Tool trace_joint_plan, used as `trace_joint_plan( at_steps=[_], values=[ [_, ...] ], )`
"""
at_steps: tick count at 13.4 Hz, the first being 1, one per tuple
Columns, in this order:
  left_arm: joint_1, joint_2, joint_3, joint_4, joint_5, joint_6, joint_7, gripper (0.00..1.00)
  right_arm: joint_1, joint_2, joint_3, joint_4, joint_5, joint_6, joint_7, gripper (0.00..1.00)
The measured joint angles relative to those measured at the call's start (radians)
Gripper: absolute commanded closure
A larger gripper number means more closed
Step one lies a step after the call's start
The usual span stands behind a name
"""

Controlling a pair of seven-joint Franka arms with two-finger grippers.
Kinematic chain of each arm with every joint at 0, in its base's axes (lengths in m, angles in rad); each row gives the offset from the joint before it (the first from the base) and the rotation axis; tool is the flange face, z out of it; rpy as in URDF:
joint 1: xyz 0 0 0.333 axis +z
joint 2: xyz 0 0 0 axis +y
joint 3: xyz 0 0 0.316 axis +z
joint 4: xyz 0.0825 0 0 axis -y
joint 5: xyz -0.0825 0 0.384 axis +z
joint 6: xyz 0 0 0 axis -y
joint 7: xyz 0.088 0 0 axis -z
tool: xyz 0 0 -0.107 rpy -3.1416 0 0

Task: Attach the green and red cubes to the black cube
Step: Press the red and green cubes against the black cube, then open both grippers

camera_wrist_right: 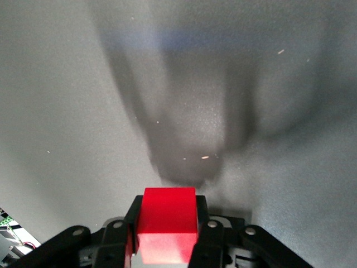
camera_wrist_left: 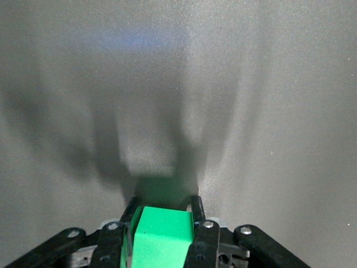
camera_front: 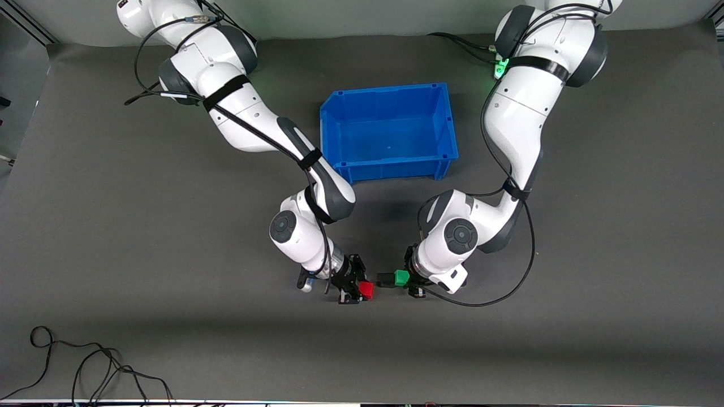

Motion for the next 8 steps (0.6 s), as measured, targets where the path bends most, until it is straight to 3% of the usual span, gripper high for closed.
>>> trace_joint_plan(
  at_steps=[7,8],
  values=[
    [0.0,0.001,0.005,0.001,0.0,0.0,-0.001,1.0,0.033,0.005,-0.001,0.001,-0.03,0.0,0.001,0.88],
    [0.0,0.002,0.005,0.002,0.0,0.0,-0.001,0.78,0.033,0.005,-0.001,0.001,-0.03,0.0,0.001,0.8]
  ],
)
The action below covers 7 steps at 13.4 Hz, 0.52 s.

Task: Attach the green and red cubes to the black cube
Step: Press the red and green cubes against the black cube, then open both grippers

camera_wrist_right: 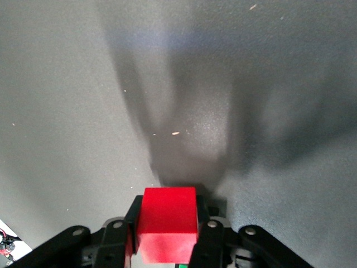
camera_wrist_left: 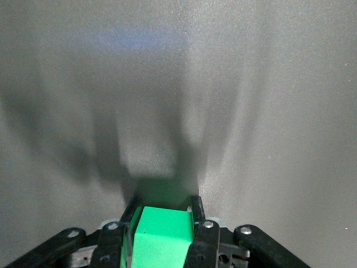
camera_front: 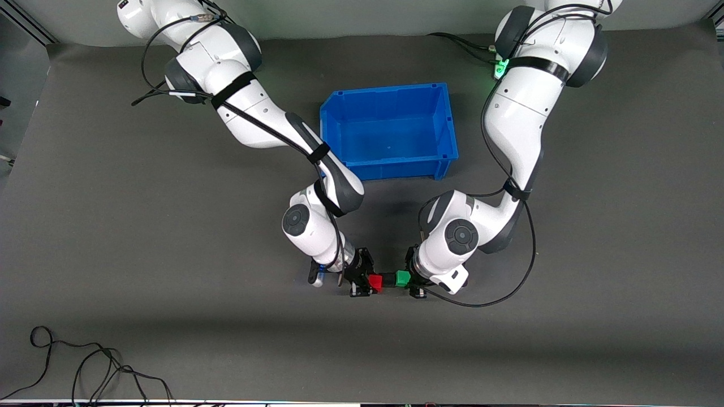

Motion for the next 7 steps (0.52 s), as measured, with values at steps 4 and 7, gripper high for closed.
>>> trace_joint_plan(
  at_steps=[4,7],
  values=[
    [-0.001,0.001,0.0,0.005,0.001,0.007,0.0,0.27,0.0,0.008,0.0,0.0,0.0,0.0,0.0,0.75],
    [-0.002,0.002,0.0,0.005,0.001,0.024,0.0,0.0,0.0,0.01,0.0,0.0,-0.001,0.0,0.0,0.33]
  ],
)
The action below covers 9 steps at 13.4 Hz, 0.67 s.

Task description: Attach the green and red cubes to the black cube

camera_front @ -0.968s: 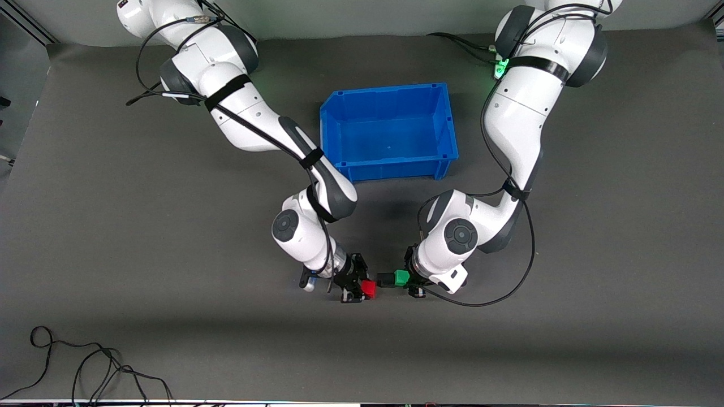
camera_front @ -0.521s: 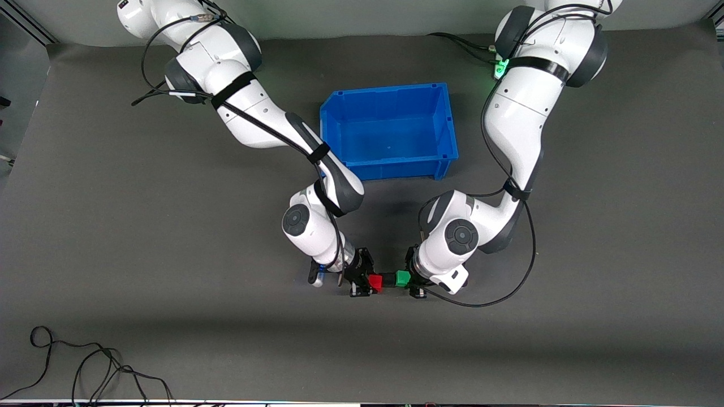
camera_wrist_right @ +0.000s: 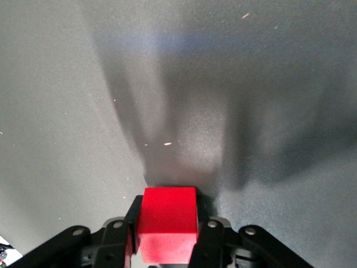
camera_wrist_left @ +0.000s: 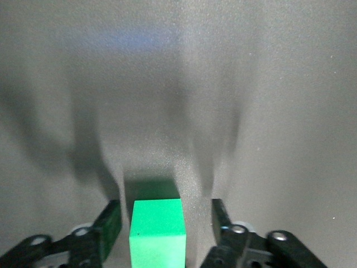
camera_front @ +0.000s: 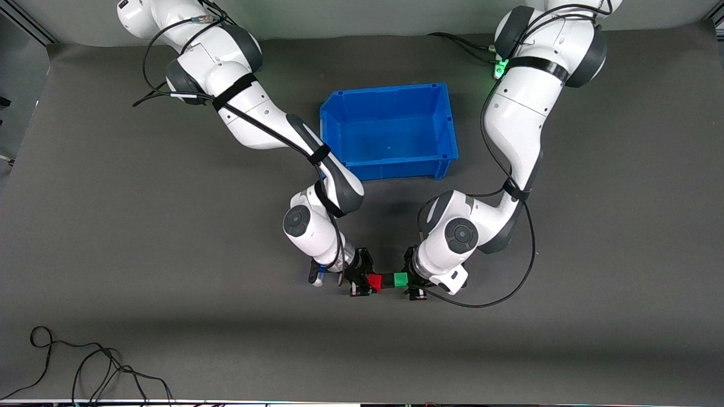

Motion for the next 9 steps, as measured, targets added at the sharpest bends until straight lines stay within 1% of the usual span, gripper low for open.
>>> trace_joint_plan(
  at_steps=[2,4,6,7,8,9],
  values=[
    [0.0,0.0,0.0,0.001,0.001,0.001,0.0,0.0,0.0,0.0,0.0,0.0,0.0,0.0,0.0,0.01],
    [0.0,0.0,0.001,0.007,0.011,0.002,0.0,0.0,0.0,0.0,-0.001,0.002,-0.012,0.001,0.0,0.0],
    [0.003,-0.007,0.01,0.026,0.018,0.002,0.0,0.0,0.0,0.0,-0.001,0.011,-0.063,0.0,0.0,0.0],
    [0.006,-0.017,0.025,0.032,0.028,-0.003,0.0,0.0,0.0,-0.001,-0.001,0.017,-0.076,-0.003,0.0,0.0],
    [0.014,-0.033,0.043,0.038,0.045,-0.028,0.008,0.0,-0.001,-0.004,-0.002,0.021,-0.081,-0.011,0.0,0.0],
    [0.028,-0.055,0.054,0.043,0.064,-0.084,0.039,0.0,-0.003,-0.01,-0.003,0.029,-0.084,-0.038,0.0,0.0]
  ],
)
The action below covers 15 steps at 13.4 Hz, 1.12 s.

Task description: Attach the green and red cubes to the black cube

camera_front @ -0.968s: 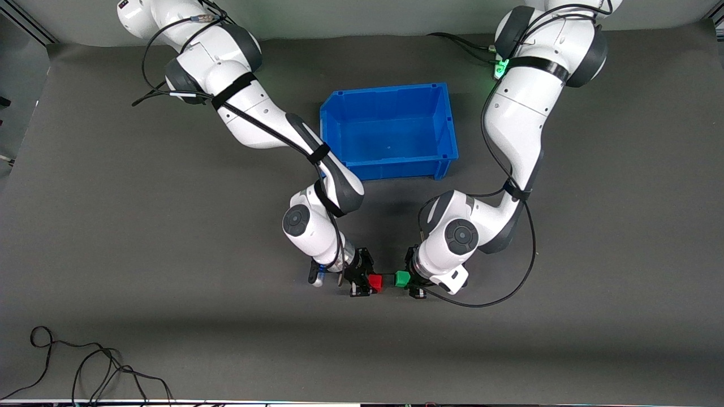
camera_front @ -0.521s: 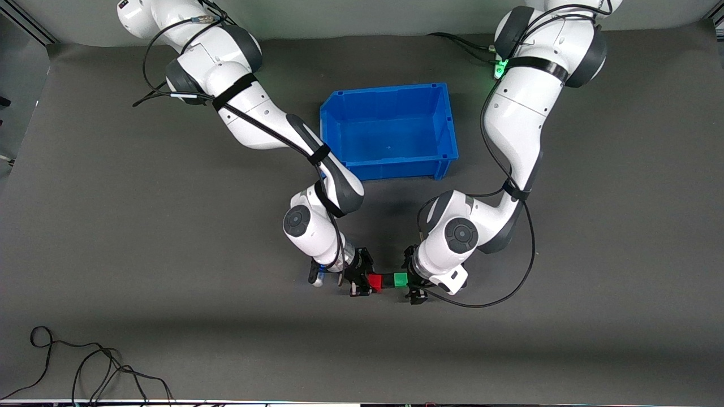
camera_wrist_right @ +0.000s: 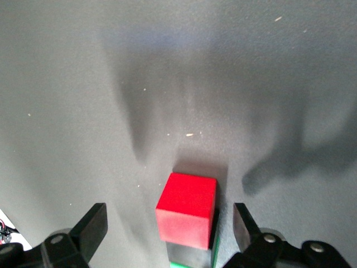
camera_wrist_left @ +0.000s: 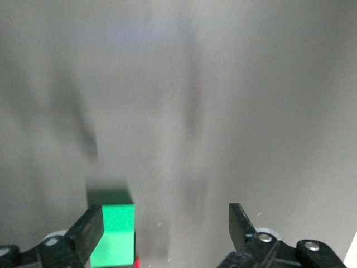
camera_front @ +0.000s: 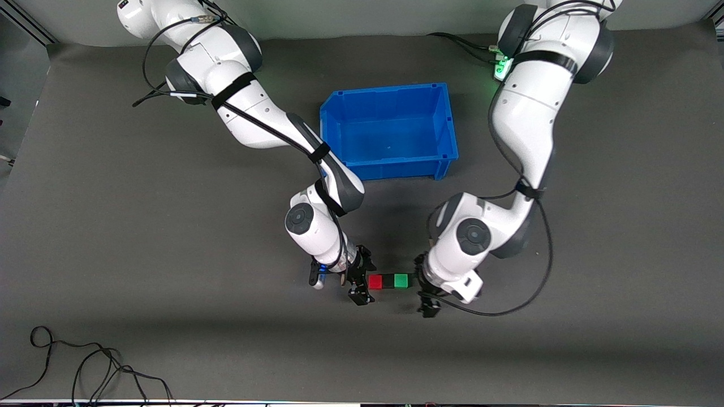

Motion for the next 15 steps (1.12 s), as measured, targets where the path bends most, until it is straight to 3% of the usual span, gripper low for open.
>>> trace_joint_plan(
  at_steps=[6,12,15],
  values=[
    [0.118,-0.199,0.009,-0.021,0.017,-0.359,0.525,0.0,-0.083,-0.154,-0.011,0.03,-0.051,-0.325,-0.025,0.0],
    [0.283,-0.49,0.014,-0.292,0.02,-0.441,1.336,0.0,-0.224,-0.392,-0.012,0.037,-0.053,-0.788,-0.309,0.0],
    [0.363,-0.598,0.015,-0.335,0.048,-0.572,1.662,0.0,-0.3,-0.496,-0.013,0.037,-0.057,-0.984,-0.562,0.0]
  ],
)
